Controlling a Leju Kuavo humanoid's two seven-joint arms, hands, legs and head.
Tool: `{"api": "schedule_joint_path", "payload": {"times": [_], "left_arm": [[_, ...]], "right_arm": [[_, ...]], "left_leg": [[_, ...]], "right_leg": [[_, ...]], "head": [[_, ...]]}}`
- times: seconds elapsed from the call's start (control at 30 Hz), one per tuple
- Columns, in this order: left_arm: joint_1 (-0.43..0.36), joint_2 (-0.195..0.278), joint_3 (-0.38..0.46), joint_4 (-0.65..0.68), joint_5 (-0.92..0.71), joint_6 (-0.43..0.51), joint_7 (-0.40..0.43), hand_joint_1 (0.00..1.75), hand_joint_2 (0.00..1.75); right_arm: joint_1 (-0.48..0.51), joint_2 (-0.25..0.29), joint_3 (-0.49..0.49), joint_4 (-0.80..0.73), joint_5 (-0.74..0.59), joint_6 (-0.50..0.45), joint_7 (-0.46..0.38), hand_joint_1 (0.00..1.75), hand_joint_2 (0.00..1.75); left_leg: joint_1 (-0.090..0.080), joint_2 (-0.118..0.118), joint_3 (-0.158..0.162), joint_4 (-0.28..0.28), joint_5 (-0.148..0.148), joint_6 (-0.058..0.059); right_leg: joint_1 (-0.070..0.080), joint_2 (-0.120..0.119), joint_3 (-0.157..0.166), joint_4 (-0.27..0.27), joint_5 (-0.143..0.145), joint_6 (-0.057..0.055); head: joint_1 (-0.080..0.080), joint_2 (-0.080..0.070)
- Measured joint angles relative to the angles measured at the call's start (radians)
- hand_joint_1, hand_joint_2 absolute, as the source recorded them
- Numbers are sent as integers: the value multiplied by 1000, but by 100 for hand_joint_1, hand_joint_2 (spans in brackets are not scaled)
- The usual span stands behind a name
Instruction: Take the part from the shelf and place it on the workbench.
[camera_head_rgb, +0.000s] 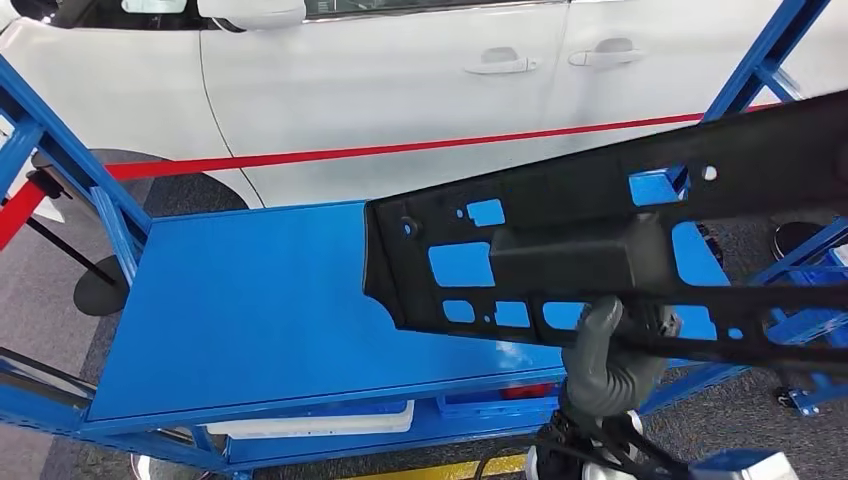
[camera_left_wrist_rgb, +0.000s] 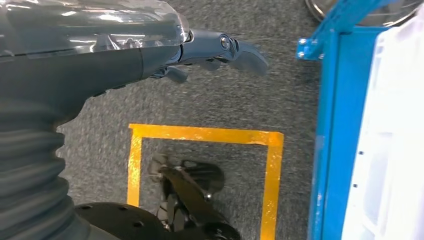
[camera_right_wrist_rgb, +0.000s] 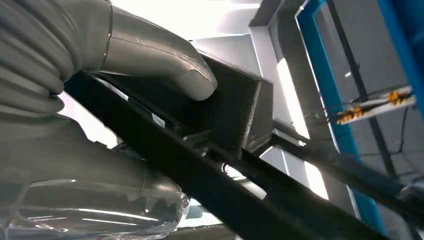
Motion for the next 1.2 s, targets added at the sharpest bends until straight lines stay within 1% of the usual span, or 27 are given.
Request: {"api": "schedule_joint_path", "payload": {"times": [0.03,0.07,0.1,0.17,0.23,0.33,0.37,0.4,0.47,0.5,0.53,0.57,0.6,0.63,0.7,0.73,0.77,0.83,0.87,0.9,0.93,1.0,1.03,1.07,1.1,1.13,1.2], "left_arm": [[1,0,0,1,3,2,3,0,175],[1,-1,1,1,6,5,7,0,175],[2,-1,1,1,9,9,12,0,175],[1,-1,3,1,15,19,22,0,175],[0,-1,5,1,19,29,33,0,175],[1,-3,8,1,24,35,42,0,175],[1,-4,8,2,25,36,44,0,175],[1,-6,9,2,26,37,44,0,175],[1,-8,11,2,27,39,45,0,175],[1,-8,12,2,27,39,45,0,175],[2,-9,13,2,27,40,46,0,175],[2,-10,14,2,27,41,47,0,175],[2,-10,15,2,27,41,50,0,175],[2,-11,15,2,28,43,52,0,175],[2,-12,16,2,30,45,57,0,175],[2,-13,17,2,31,46,59,0,175],[2,-13,17,2,32,46,60,0,175],[4,-13,17,2,36,46,62,0,175],[4,-13,17,3,38,46,63,0,175],[5,-13,17,3,40,46,65,0,175],[5,-13,17,4,43,46,67,0,175],[5,-13,16,4,46,46,71,0,175],[4,-14,16,4,48,46,72,0,175],[4,-14,16,4,49,46,73,0,175],[3,-14,16,4,50,46,74,0,175],[3,-13,16,4,50,45,75,0,175],[3,-11,16,4,52,44,75,0,175]], "right_arm": [[29,-4,0,-16,24,4,-4,175,175],[55,-7,0,-31,45,9,-5,175,175],[81,-10,0,-46,62,16,-6,175,175],[122,-11,0,-72,78,32,-7,175,175],[157,-12,-3,-94,86,50,-7,175,175],[195,-11,-9,-119,90,69,-8,175,175],[204,-11,-11,-125,90,70,-8,175,175],[211,-11,-13,-131,90,71,-8,175,175],[221,-11,-17,-137,91,72,-8,175,175],[224,-11,-20,-138,91,72,-8,175,175],[227,-11,-22,-138,91,72,-8,175,175],[231,-11,-25,-138,91,73,-8,175,175],[235,-11,-28,-139,91,74,-7,175,175],[241,-11,-31,-141,93,75,-7,175,175],[257,-11,-38,-147,97,79,-7,175,175],[267,-11,-43,-150,97,84,-8,175,175],[278,-11,-49,-153,92,96,-8,175,175],[299,-4,-67,-158,65,148,-7,175,175],[309,3,-79,-160,47,185,-7,175,175],[319,13,-94,-162,32,225,-8,175,175],[329,26,-110,-164,23,262,-8,175,175],[350,52,-143,-166,16,318,-8,175,175],[361,64,-160,-166,15,336,-8,175,175],[371,76,-177,-166,14,352,-8,175,175],[380,88,-194,-166,13,364,-8,175,175],[389,99,-211,-167,11,374,-8,175,175],[402,119,-240,-169,9,391,-8,175,175]], "left_leg": [[0,0,-2,30,-12,-1],[0,0,13,21,-6,-1],[0,0,49,-26,14,1],[-3,0,139,-169,56,10],[-8,-1,179,-244,73,21],[-9,1,172,-254,96,36],[-7,4,166,-258,107,42],[-4,6,158,-262,119,47],[-2,11,136,-262,137,53],[-2,12,125,-261,146,53],[-2,13,112,-260,154,51],[-1,14,100,-258,162,49],[0,14,88,-255,169,45],[1,13,78,-252,175,42],[0,12,65,-246,186,32],[-1,11,62,-246,192,25],[-1,10,61,-246,198,18],[1,10,58,-249,209,4],[3,10,52,-242,198,-1],[3,10,41,-218,168,-4],[5,10,27,-175,122,-5],[4,9,-3,-48,26,-6],[4,9,-8,5,5,-5],[3,9,0,30,7,-3],[1,6,26,16,28,3],[-2,-1,69,-32,56,12],[-8,-40,172,-181,75,34]], "right_leg": [[1,-1,-6,3,2,0],[2,-1,-12,8,5,1],[2,0,-19,12,8,2],[4,1,-30,22,13,9],[4,1,-34,27,20,19],[1,4,-36,25,29,38],[-1,6,-41,37,12,44],[-2,8,-52,66,-23,51],[-8,9,-86,178,-122,61],[-11,9,-100,239,-157,66],[-13,9,-103,281,-172,70],[-16,8,-89,292,-166,72],[-18,8,-55,263,-143,74],[-21,8,-4,201,-118,74],[-20,10,98,57,-100,69],[-17,11,125,12,-102,63],[-14,13,133,-8,-106,56],[-12,14,123,-13,-92,38],[-12,14,114,-15,-83,27],[-12,15,104,-18,-72,17],[-12,17,93,-19,-61,9],[-5,24,66,-17,-40,1],[-1,29,52,-16,-29,-1],[4,36,37,-13,-19,-1],[8,44,23,-10,-9,-1],[11,53,9,-7,0,-1],[15,72,-14,0,18,3]], "head": [[0,0],[0,0],[0,0],[0,0],[1,0],[1,0],[2,0],[4,0],[7,0],[7,0],[7,0],[7,0],[7,0],[7,0],[6,0],[7,0],[7,0],[9,0],[9,0],[9,0],[8,0],[8,0],[8,0],[8,0],[8,0],[8,0],[8,0]]}}
